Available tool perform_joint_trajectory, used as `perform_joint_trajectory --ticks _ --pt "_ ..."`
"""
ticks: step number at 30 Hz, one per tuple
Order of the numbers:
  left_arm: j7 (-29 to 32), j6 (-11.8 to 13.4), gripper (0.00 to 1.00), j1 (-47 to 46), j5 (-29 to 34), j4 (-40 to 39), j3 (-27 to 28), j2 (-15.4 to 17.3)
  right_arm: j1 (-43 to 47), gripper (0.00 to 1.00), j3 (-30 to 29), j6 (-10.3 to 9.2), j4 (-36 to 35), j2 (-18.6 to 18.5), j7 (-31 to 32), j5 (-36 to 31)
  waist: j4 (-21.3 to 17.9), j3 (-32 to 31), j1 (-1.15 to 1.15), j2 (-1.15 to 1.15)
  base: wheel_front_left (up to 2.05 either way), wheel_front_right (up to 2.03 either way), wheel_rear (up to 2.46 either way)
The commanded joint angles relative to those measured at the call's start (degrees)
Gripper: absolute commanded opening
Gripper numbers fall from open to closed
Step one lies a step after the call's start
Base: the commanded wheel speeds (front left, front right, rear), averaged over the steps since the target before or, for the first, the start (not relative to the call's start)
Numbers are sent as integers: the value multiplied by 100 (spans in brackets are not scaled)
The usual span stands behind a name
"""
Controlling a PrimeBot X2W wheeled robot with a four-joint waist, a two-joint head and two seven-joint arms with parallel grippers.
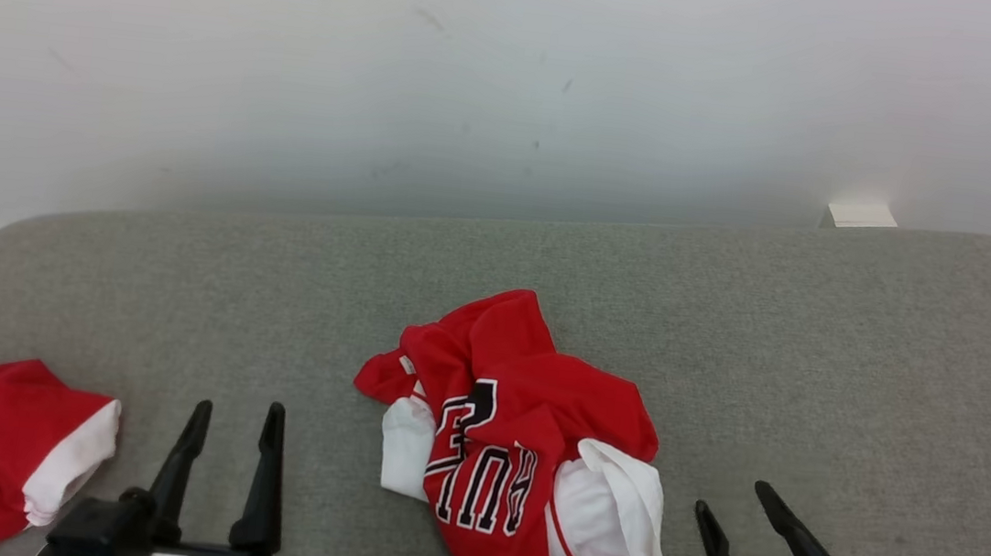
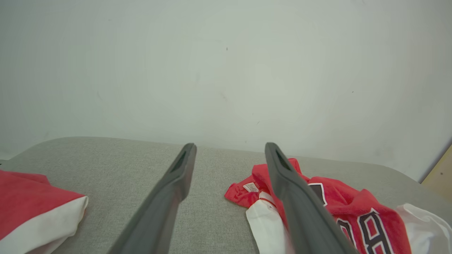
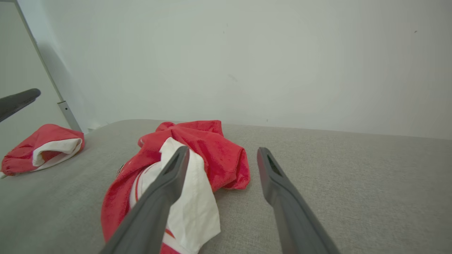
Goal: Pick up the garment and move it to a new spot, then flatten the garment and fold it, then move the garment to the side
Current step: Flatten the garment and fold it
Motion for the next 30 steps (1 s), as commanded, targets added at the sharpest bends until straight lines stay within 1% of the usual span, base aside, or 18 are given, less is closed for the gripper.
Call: perform_joint_trajectory --ticks 1,4,7,13,17,18,19,20,24,26,27,29,30 --pt "-2 -40 100 -20 123 38 10 -8 -159 100 273 -11 109 -171 32 153 53 -7 0 -1 0 0 0" --pt "-2 -79 100 -61 146 67 -5 -26 -389 100 848 -10 363 -380 109 523 190 -7 0 -1 0 0 0" --pt "-2 -106 100 -89 139 87 -59 -35 -643 100 1188 -10 680 -494 226 751 381 -1 0 -1 0 0 0" --pt "-3 -79 100 -95 81 94 -238 -39 -1113 100 1701 -11 1334 -468 495 1119 794 16 0 -1 0 0 0" --pt "-3 -104 100 -94 112 119 -302 -39 -1310 100 1918 -11 1640 -446 517 1322 1008 37 0 -1 0 0 0" --pt "-3 -105 100 -95 103 130 -309 -39 -1347 57 1948 -10 1678 -453 470 1351 1046 49 0 -1 0 0 0" --pt "-3 -100 100 -99 94 138 -318 -40 -1386 26 1968 -10 1701 -467 418 1366 1078 62 0 -1 0 0 0" --pt "-3 -92 100 -102 80 142 -318 -40 -1399 0 1981 -11 1711 -480 377 1391 1101 71 0 -1 0 0 0" --pt "-3 -76 100 -101 25 169 -349 -40 -1404 0 1868 -11 1618 -618 187 1583 1147 100 0 -1 0 0 0" --pt "-3 -55 100 -101 -5 177 -364 -40 -1296 0 1691 -10 1328 -580 141 2069 1138 121 0 -1 0 0 0" --pt "-3 -56 100 -93 -11 187 -361 -39 -1289 0 1608 -10 1172 -681 141 2209 1114 124 0 -1 0 0 0" --pt "-3 -53 100 -77 -4 195 -355 -40 -1332 0 1474 -12 1001 -1022 194 2344 1048 139 0 -1 0 0 0" --pt "-3 -54 100 -73 -10 199 -360 -42 -1363 0 1404 -12 898 -1107 216 2405 1014 144 0 -1 0 0 0"
